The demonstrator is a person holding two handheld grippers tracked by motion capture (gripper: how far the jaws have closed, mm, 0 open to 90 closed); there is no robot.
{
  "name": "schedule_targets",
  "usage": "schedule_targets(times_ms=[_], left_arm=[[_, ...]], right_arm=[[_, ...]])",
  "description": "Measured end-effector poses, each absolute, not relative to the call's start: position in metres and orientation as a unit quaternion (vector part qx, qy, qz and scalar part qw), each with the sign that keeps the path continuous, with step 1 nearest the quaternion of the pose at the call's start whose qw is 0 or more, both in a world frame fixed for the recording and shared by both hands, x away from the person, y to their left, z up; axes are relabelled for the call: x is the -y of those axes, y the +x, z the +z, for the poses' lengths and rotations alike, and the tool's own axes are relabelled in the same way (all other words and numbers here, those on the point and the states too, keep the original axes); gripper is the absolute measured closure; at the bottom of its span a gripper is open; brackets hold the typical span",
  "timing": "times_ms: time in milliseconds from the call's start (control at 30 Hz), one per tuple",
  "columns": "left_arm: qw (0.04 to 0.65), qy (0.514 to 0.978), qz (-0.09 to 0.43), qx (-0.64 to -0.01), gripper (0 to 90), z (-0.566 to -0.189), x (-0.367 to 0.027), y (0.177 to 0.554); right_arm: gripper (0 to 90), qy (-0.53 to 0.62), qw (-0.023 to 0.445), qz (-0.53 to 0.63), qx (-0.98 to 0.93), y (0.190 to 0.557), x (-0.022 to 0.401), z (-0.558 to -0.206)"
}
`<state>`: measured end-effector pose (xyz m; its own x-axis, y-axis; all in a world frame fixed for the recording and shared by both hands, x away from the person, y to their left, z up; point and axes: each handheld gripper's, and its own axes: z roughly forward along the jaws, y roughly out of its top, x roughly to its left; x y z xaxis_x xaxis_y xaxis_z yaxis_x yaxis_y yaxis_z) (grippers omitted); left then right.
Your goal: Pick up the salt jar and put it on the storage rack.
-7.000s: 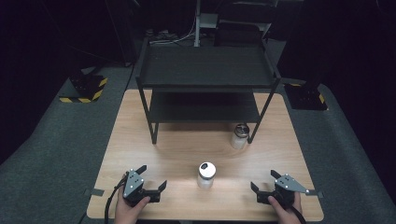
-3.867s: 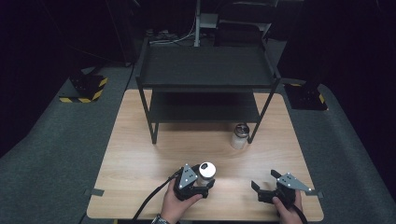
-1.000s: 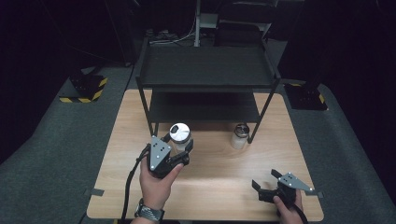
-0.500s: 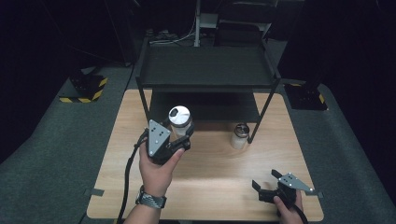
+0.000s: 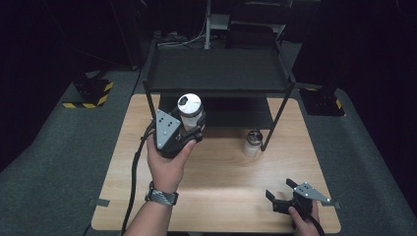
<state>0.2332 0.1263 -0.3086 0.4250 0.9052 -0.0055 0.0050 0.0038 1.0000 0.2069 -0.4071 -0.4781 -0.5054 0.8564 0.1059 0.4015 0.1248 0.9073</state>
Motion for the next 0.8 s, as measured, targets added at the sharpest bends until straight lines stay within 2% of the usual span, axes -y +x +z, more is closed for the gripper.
schedule_targets(times_ms=[500,800], left_arm=[[0.600,0.578,0.409,-0.373,31.5,-0.273,-0.119,0.258],[0.605,0.568,0.413,-0.376,31.5,-0.267,-0.116,0.273]], right_arm=[[0.5,0.439,0.229,0.497,-0.713,0.206,0.410,-0.479],[0.5,0.436,0.229,0.496,-0.715,0.206,0.409,-0.479]])
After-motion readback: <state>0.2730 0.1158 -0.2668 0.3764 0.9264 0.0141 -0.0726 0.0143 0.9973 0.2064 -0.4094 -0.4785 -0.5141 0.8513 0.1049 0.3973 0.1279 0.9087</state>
